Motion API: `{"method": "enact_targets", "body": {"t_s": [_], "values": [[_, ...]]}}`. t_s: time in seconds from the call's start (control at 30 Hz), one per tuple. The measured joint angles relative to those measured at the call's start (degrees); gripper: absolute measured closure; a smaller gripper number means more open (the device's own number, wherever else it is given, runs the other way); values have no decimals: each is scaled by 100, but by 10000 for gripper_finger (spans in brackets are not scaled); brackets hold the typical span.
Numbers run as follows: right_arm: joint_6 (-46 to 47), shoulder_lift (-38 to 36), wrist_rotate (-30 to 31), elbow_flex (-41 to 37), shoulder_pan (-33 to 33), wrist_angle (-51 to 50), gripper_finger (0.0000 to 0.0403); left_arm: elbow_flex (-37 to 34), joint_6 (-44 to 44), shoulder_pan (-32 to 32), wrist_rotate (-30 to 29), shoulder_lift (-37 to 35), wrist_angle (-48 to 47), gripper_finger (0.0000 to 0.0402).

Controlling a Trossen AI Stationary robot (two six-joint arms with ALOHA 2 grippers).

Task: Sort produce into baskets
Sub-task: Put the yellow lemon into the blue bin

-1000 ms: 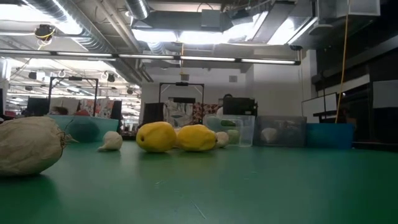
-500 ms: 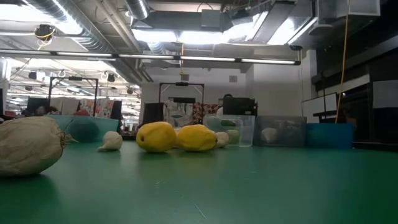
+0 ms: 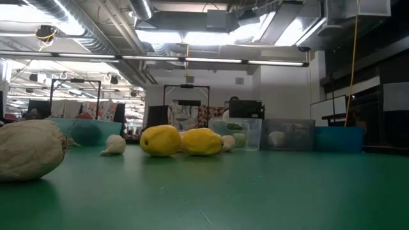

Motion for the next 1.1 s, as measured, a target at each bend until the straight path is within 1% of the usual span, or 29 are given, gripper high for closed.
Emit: {"method": "enact_targets", "body": {"t_s": [0.1, 0.17, 0.27, 0.3, 0.33, 0.4, 0.47, 0.53, 0.63, 0.67, 0.7, 0.77, 0.87, 0.97, 1.1], "values": [[-963, 0, 811, 0, -303, 28, 237, 374, 297, 0, -625, -160, -541, 53], [-1654, -1, 1716, 0, -571, 86, 237, 547, 552, 0, -1273, -285, -763, 53], [-2404, -2, 3343, -2, -1074, 389, 237, 633, 996, 3, -2432, -499, -769, 53], [-2752, -2, 3683, -2, -1276, 602, 237, 638, 1085, 7, -2749, -561, -761, 53], [-3163, -2, 3829, -2, -1492, 841, 237, 638, 1162, 7, -3016, -614, -761, 53], [-4135, -2, 3646, -2, -1916, 1402, 237, 638, 1204, 7, -3473, -674, -761, 53], [-4999, 31, 3109, -2, -2377, 2093, 237, 638, 1305, 7, -3892, -688, -762, 53], [-5700, 145, 2434, -2, -2826, 2767, 237, 638, 1385, 7, -4215, -688, -761, 53], [-6533, 412, 1165, -2, -3416, 3539, 237, 638, 1496, 45, -4526, -686, -761, 53], [-6721, 500, 844, -2, -3583, 3701, 237, 638, 1520, 56, -4572, -685, -761, 53], [-6810, 584, 663, -2, -3721, 3796, 237, 638, 1550, 71, -4615, -684, -762, 53], [-6957, 766, 477, -2, -3969, 3947, 230, 638, 1611, 120, -4790, -684, -763, 53], [-7236, 994, 419, -2, -4235, 4016, 204, 638, 1739, 125, -5184, -682, -765, 53], [-7308, 1170, 343, -4, -4415, 4193, 156, 638, 1902, 125, -5447, -682, -765, 53], [-7279, 1374, 136, -4, -4485, 4499, 86, 638, 1997, 125, -5575, -727, -767, 53]]}}
